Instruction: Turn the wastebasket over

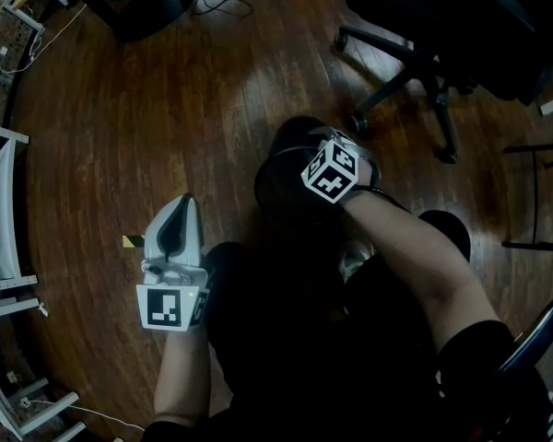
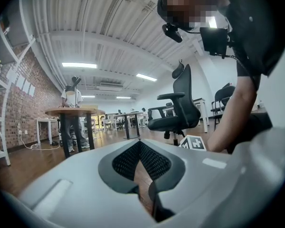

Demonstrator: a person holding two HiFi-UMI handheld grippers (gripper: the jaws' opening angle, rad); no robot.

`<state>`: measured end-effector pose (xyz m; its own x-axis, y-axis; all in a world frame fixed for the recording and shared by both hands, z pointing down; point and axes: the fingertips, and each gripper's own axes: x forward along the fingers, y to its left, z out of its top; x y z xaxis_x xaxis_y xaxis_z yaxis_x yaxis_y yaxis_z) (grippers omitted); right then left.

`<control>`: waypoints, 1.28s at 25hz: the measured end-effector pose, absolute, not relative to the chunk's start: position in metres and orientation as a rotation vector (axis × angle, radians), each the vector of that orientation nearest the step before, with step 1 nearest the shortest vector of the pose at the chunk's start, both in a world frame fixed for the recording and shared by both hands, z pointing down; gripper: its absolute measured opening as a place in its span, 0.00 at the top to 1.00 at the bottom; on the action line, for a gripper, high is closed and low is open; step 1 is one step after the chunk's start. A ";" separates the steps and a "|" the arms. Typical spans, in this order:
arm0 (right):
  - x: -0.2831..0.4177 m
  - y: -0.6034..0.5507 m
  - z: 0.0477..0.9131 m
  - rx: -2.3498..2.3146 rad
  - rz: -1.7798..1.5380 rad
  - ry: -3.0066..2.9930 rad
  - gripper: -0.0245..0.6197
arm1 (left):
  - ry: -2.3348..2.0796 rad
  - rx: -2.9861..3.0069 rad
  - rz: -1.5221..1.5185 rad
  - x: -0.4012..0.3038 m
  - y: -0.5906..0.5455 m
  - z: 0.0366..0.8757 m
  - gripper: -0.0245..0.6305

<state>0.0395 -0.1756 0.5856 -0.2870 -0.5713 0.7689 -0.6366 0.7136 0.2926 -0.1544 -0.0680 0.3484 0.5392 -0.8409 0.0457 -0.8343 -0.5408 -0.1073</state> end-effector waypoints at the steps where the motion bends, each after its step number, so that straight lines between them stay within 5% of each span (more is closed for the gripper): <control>1: 0.040 -0.177 0.587 0.920 0.156 -1.989 0.88 | 1.467 -2.689 -0.142 -0.155 -0.068 0.348 0.96; 10: 0.052 -0.163 0.605 0.820 1.089 -2.042 0.90 | 1.510 -2.685 -0.127 -0.159 -0.067 0.350 0.96; 32: 0.084 -0.164 0.663 1.019 1.300 -1.913 0.80 | 1.458 -2.669 -0.244 -0.133 -0.076 0.355 0.96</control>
<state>0.0837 -0.1639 0.6630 -0.5217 -0.2583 0.8131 -0.8511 0.2235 -0.4751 -0.1326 -0.0760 0.3545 0.5315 -0.8415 0.0963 -0.8271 -0.5402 -0.1550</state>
